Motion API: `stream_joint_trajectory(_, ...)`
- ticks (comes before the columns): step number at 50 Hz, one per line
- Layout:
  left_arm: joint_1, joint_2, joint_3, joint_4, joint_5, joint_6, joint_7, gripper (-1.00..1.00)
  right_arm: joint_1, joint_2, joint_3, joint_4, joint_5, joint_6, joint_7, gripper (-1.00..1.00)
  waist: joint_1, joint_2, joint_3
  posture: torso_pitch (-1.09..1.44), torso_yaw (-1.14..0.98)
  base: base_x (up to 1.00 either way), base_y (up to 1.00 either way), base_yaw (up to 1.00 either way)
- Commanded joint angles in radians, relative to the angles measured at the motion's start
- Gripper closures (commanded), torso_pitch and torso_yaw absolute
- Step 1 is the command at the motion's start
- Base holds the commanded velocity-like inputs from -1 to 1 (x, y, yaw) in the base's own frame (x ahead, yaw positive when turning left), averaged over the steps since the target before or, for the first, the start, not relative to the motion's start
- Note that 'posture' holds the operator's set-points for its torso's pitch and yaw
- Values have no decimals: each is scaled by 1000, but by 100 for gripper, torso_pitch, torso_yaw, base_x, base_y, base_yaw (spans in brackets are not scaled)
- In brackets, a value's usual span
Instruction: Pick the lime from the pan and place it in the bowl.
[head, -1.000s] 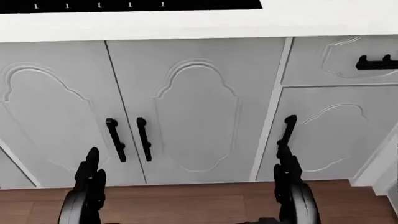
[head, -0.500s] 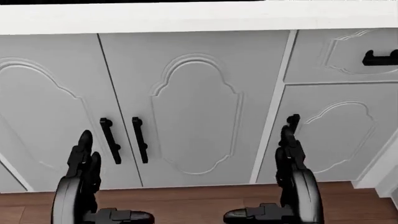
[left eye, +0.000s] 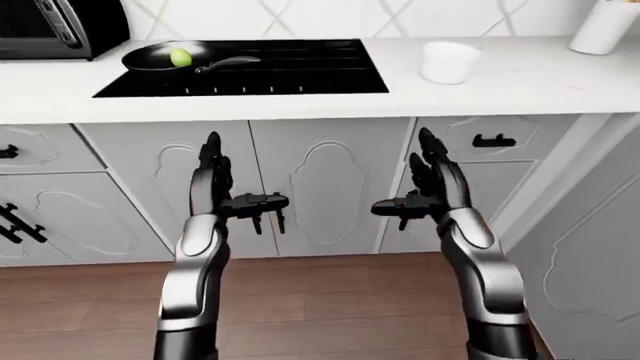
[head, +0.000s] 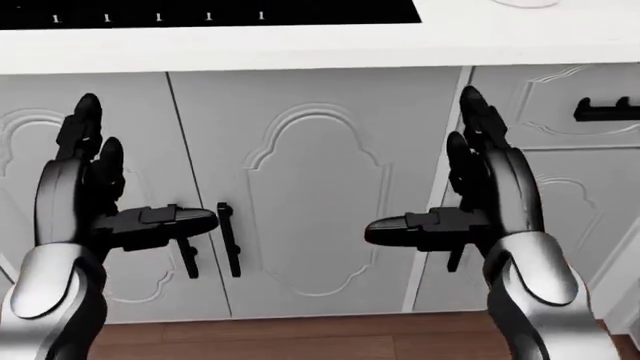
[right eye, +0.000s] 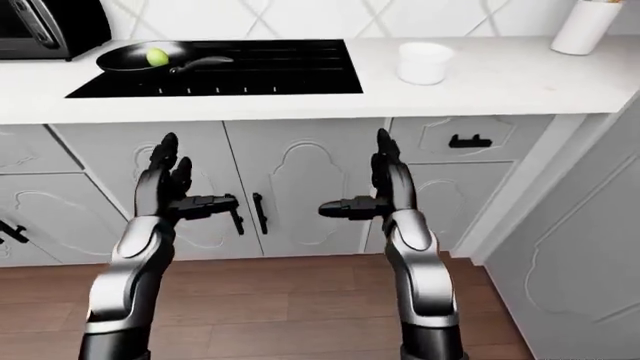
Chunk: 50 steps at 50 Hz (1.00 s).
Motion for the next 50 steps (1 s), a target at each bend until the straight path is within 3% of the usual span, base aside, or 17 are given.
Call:
stream_joint_trajectory(1,-48,12,1,-40,2,5,6,-100,-48,-13,-6,-28,-3,3,-7,-100,0,2,-19,0,0,0,0,0)
stream_joint_trajectory(6,-63,20,8,-91,-4,58,7,-100,-114,-33,-19,-55,-17,56,-32,-100,0,3,-20,0,0,0,0,0)
stream_joint_trajectory(17,-216,84,38,-191,-69,277,39,-100,-257,-103,-65,-116,33,220,-107,-100,3,2,-12,0,0,0,0,0)
stream_joint_trajectory(31,-345,162,95,-346,-190,505,102,-100,-341,-155,-103,-299,146,421,-176,-100,3,3,-2,0,0,0,0,0)
stream_joint_trajectory(38,-368,184,105,-393,-248,560,143,-100,-378,-185,-138,-350,216,483,-218,-100,4,3,3,0,0,0,0,0)
stream_joint_trajectory(43,-374,200,114,-400,-275,567,159,-100,-377,-198,-130,-355,245,489,-239,-100,4,3,5,0,0,0,0,0)
stream_joint_trajectory(44,-374,200,113,-399,-278,564,162,-100,-378,-199,-129,-357,249,493,-241,-100,1,8,-17,0,0,0,7,0)
stream_joint_trajectory(50,-368,207,109,-388,-284,551,165,-100,-371,-201,-123,-354,255,480,-245,-100,-6,0,-9,0,0,0,21,0)
